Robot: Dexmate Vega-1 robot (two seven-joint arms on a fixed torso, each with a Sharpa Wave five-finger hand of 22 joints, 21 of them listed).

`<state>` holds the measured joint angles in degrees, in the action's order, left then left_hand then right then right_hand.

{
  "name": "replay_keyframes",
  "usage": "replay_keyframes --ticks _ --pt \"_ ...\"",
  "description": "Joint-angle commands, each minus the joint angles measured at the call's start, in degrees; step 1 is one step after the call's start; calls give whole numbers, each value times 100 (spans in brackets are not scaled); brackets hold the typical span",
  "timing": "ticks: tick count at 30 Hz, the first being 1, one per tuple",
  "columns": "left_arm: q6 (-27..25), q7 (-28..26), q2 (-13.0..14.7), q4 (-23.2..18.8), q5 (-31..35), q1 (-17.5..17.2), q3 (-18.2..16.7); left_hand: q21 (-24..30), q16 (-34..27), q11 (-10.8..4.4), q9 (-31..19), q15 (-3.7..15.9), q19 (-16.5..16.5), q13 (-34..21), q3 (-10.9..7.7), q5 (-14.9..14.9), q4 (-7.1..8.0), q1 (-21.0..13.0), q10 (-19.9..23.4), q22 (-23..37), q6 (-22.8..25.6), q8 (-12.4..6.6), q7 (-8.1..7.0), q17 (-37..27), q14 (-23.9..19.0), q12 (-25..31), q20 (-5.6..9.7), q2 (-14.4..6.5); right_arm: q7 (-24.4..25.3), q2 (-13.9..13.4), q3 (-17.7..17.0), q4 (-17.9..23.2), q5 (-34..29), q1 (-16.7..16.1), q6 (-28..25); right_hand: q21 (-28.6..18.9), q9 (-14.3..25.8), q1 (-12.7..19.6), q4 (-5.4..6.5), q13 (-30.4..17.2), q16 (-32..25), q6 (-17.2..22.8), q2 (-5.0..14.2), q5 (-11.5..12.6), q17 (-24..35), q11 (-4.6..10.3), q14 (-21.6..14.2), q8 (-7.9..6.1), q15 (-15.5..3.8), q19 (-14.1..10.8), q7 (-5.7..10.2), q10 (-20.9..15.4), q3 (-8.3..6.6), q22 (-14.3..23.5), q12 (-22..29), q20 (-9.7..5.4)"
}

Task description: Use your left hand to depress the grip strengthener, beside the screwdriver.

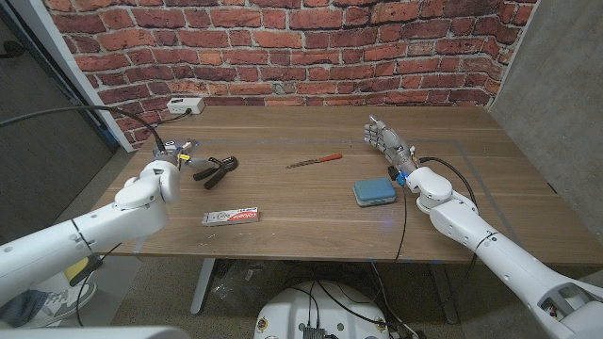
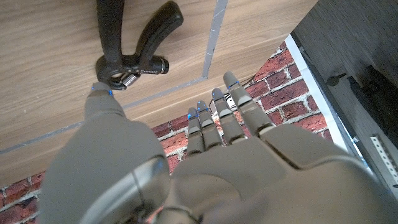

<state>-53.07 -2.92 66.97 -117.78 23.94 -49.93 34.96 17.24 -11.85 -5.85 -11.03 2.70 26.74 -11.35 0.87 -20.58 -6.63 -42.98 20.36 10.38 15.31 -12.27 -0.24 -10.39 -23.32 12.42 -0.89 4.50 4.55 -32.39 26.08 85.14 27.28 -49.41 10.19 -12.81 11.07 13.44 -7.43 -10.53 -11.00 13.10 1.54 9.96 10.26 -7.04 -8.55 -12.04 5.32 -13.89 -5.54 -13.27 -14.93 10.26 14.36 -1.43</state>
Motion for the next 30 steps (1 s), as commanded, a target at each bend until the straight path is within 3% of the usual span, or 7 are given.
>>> replay_keyframes --ticks 1,9,14,22,30 --pt "126 1839 366 -50 880 838 698 -3 -42 -101 -17 260 222 -18 -3 -6 -88 -248 284 6 290 -87 -64 -26 -194 59 45 24 66 22 20 73 -81 -6 29 17 18 79 4 -14 14 217 41 17 18 3 -56 -45 4 -30 -4 -44 -4 32 -24 3" --pt "378 2710 243 149 1655 1114 849 -12 9 -138 -18 274 271 -19 32 14 -50 -216 253 5 286 -65 -138 -33 -111 24 11 23 144 -13 -15 177 -92 -98 24 26 21 99 -5 -15 20 90 51 15 17 7 -56 15 2 -35 9 -45 -9 33 -37 -2" --pt "571 2684 88 301 1706 1022 689 -32 26 -154 -18 275 255 -19 43 19 -38 -210 222 3 247 -42 -151 -34 -81 3 -6 20 181 -47 -51 255 -67 -158 -12 28 21 99 -5 -16 20 74 49 14 17 9 -57 23 0 -36 7 -38 -7 33 -43 -1" --pt "692 3028 -189 520 1975 1044 737 -65 50 -130 -19 277 227 -20 53 26 -24 -215 175 1 200 -13 -132 -36 -32 -25 -17 3 154 -105 -65 286 -28 -180 -113 32 21 100 -5 -16 20 68 50 12 18 8 -61 27 5 -37 2 -38 -6 34 -48 0" --pt "617 2654 -308 471 1887 620 531 -111 55 -136 -19 272 153 -21 64 32 -8 -208 172 0 198 -5 -141 -38 -18 -32 17 -9 100 -131 -51 251 -43 -149 -113 36 22 106 -7 -16 22 69 52 12 18 8 -61 28 13 -39 4 -42 -7 34 -53 5"
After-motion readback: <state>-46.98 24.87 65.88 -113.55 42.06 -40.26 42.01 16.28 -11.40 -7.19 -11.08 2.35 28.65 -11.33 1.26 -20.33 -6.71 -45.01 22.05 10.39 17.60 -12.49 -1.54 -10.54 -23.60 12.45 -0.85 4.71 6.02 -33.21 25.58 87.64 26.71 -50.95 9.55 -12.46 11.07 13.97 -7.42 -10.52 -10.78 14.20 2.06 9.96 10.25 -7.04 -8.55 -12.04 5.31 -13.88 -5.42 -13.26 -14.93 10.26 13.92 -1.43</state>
